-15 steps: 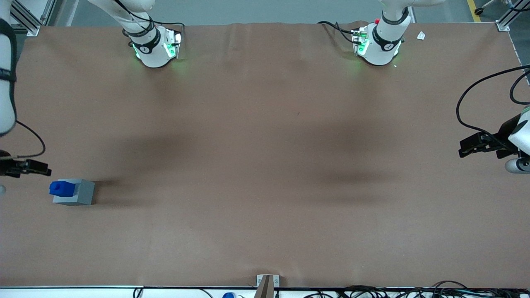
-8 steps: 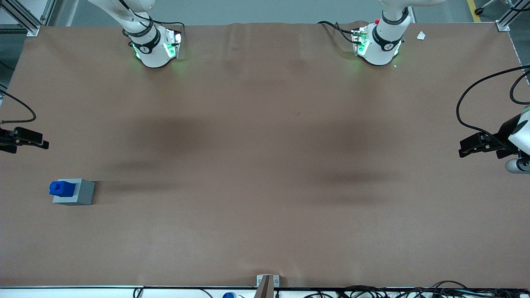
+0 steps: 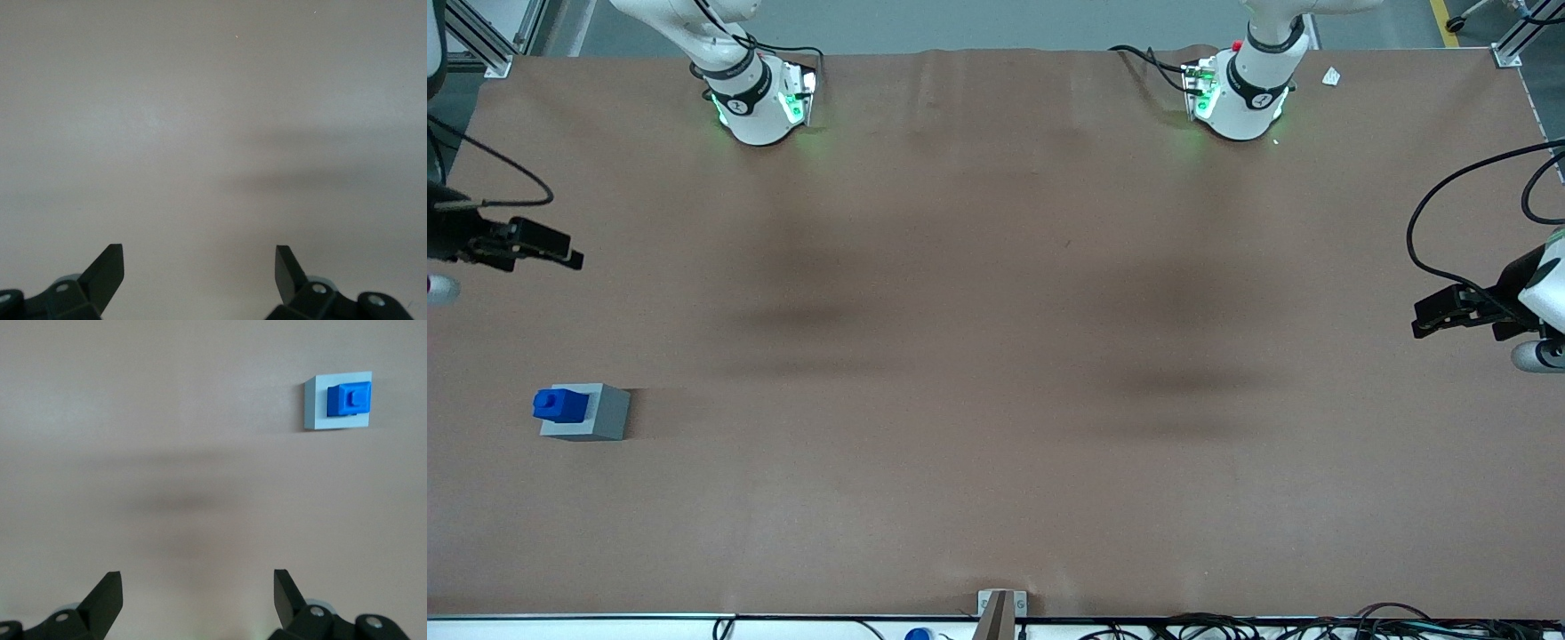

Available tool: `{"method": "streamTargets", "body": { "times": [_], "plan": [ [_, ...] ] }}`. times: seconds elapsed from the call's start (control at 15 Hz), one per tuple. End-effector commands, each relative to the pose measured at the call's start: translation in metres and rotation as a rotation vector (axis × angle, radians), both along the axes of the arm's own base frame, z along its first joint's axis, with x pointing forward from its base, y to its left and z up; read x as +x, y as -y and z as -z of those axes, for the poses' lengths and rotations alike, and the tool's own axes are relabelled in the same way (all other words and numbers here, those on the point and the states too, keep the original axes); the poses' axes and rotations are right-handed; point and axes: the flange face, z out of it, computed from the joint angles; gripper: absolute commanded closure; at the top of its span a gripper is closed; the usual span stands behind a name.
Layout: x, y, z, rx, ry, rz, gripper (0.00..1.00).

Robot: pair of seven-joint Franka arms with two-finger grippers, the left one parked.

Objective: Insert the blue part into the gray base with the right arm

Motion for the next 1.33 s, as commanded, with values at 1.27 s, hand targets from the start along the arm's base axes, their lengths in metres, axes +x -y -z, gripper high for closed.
{"method": "streamTargets", "body": {
  "times": [1.27],
  "plan": [
    [-0.062,-0.036,-0.059,-0.084,0.134,-0.009,0.0]
  ]
}}
